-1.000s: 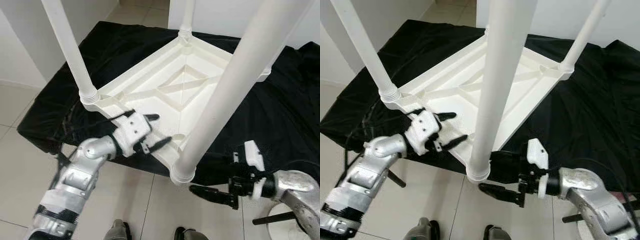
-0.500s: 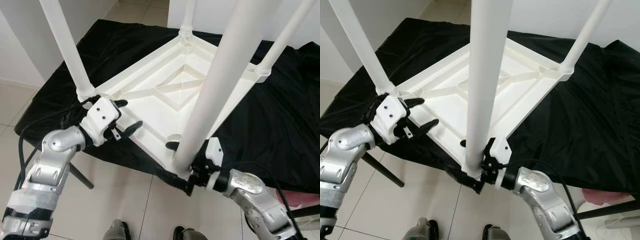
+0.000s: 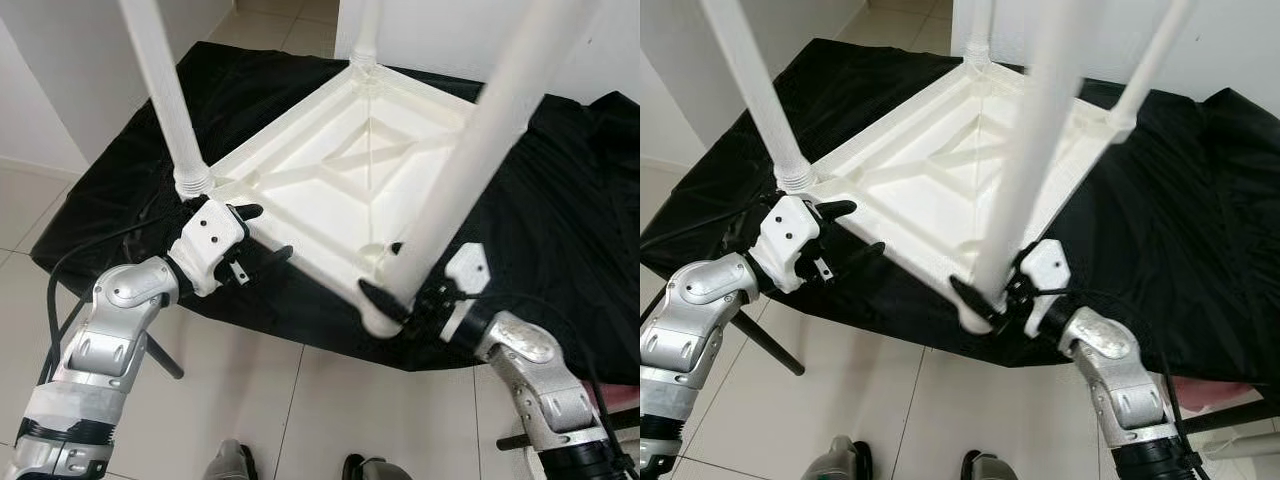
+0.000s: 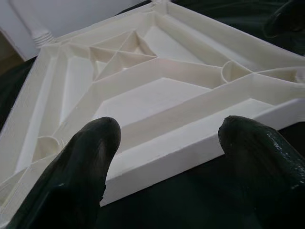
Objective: Building children table
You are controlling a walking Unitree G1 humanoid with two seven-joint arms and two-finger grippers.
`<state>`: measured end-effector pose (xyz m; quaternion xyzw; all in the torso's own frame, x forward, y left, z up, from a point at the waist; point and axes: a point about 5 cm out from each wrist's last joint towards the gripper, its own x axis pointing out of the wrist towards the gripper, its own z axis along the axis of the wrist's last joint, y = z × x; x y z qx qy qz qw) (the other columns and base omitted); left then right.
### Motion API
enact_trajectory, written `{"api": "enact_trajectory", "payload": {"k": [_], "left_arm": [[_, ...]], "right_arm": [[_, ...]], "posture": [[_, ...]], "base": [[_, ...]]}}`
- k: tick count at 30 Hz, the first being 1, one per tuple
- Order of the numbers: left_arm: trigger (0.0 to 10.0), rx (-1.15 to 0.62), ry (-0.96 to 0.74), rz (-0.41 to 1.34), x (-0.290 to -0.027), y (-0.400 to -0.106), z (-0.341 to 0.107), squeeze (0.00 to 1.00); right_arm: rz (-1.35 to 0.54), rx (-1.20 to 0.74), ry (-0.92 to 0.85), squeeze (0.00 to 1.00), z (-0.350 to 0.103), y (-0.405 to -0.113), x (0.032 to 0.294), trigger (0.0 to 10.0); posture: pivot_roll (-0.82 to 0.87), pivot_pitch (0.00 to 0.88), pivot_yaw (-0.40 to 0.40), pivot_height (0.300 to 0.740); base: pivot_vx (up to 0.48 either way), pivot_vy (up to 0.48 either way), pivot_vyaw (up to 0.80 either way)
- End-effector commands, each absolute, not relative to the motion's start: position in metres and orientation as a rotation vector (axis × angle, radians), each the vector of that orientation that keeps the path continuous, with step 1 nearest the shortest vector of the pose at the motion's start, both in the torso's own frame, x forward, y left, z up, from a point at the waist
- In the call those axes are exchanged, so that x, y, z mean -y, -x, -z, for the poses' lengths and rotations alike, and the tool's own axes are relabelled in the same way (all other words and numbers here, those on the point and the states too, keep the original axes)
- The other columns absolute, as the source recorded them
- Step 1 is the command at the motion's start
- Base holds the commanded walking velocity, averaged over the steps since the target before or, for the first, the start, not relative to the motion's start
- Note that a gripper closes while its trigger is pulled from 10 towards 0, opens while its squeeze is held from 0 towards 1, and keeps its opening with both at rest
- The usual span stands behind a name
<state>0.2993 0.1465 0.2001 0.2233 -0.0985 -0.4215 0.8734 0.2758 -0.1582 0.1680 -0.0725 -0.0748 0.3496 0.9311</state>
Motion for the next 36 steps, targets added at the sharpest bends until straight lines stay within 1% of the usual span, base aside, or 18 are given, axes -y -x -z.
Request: {"api": "enact_trajectory", "payload": {"k": [1,2,4,9,12,15,17,21,23,25,28,32,34,36], "left_arm": [[10.0,0.195,-0.456,0.826,-0.144,-0.298,-0.195,0.0],[10.0,0.195,-0.456,0.826,-0.144,-0.298,-0.195,0.0],[10.0,0.189,-0.449,0.828,-0.144,-0.297,-0.193,0.0],[10.0,0.187,-0.442,0.835,-0.142,-0.298,-0.192,0.0],[10.0,0.186,-0.438,0.847,-0.14,-0.299,-0.191,0.0],[10.0,0.173,-0.417,0.9,-0.136,-0.3,-0.187,0.0],[10.0,0.146,-0.443,0.951,-0.135,-0.302,-0.181,0.0],[10.0,0.136,-0.471,0.983,-0.132,-0.304,-0.177,0.0],[10.0,0.124,-0.491,1.013,-0.128,-0.307,-0.173,0.0],[10.0,0.108,-0.529,1.074,-0.116,-0.314,-0.166,0.0],[10.0,0.101,-0.537,1.105,-0.11,-0.318,-0.163,0.0],[10.0,0.097,-0.528,1.113,-0.108,-0.321,-0.163,0.0],[10.0,0.091,-0.516,1.123,-0.105,-0.329,-0.163,0.0],[10.0,0.077,-0.513,1.13,-0.104,-0.333,-0.163,0.0]], "right_arm": [[-0.641,0.144,0.166,0.0,-0.166,-0.28,0.169,10.0],[-0.641,0.144,0.166,0.0,-0.166,-0.28,0.169,10.0],[-0.694,0.139,0.158,0.0,-0.163,-0.274,0.159,10.0],[-0.73,0.147,0.149,0.0,-0.16,-0.27,0.152,10.0],[-0.738,0.153,0.143,0.0,-0.16,-0.269,0.151,10.0],[-0.739,0.153,0.136,0.0,-0.16,-0.268,0.152,10.0],[-0.734,0.151,0.135,0.0,-0.158,-0.269,0.15,10.0],[-0.733,0.151,0.133,0.0,-0.157,-0.268,0.149,10.0],[-0.732,0.151,0.131,0.0,-0.156,-0.268,0.149,10.0],[-0.727,0.152,0.131,0.0,-0.156,-0.268,0.149,10.0],[-0.722,0.153,0.133,0.0,-0.156,-0.267,0.149,10.0],[-0.719,0.153,0.133,0.0,-0.156,-0.266,0.15,10.0],[-0.698,0.151,0.132,0.0,-0.155,-0.262,0.153,10.0],[-0.686,0.149,0.133,0.0,-0.154,-0.26,0.155,10.0]], "posture": [[0.03,0.168,-0.035,0.74],[0.03,0.168,-0.035,0.74],[0.03,0.166,-0.035,0.74],[0.04,0.16,-0.033,0.74],[0.03,0.157,-0.031,0.74],[0.02,0.148,-0.027,0.74],[0.02,0.145,-0.028,0.74],[0.02,0.144,-0.028,0.74],[0.02,0.14,-0.024,0.74],[0.01,0.14,-0.016,0.74],[0.0,0.142,-0.007,0.74],[0.0,0.143,-0.003,0.74],[-0.02,0.15,0.018,0.74],[-0.03,0.153,0.022,0.74]], "base": [[0.0,0.0,0.0],[0.0,0.0,0.0],[0.0,0.0,0.0],[0.0,0.0,0.0],[0.0,0.0,0.0],[0.0,0.0,0.0],[0.0,0.0,0.0],[0.0,0.0,0.0],[0.0,0.0,0.0],[0.0,0.0,0.0],[0.0,0.0,0.0],[0.0,0.0,0.0],[0.0,0.0,0.0],[0.0,0.0,0.0]]}}
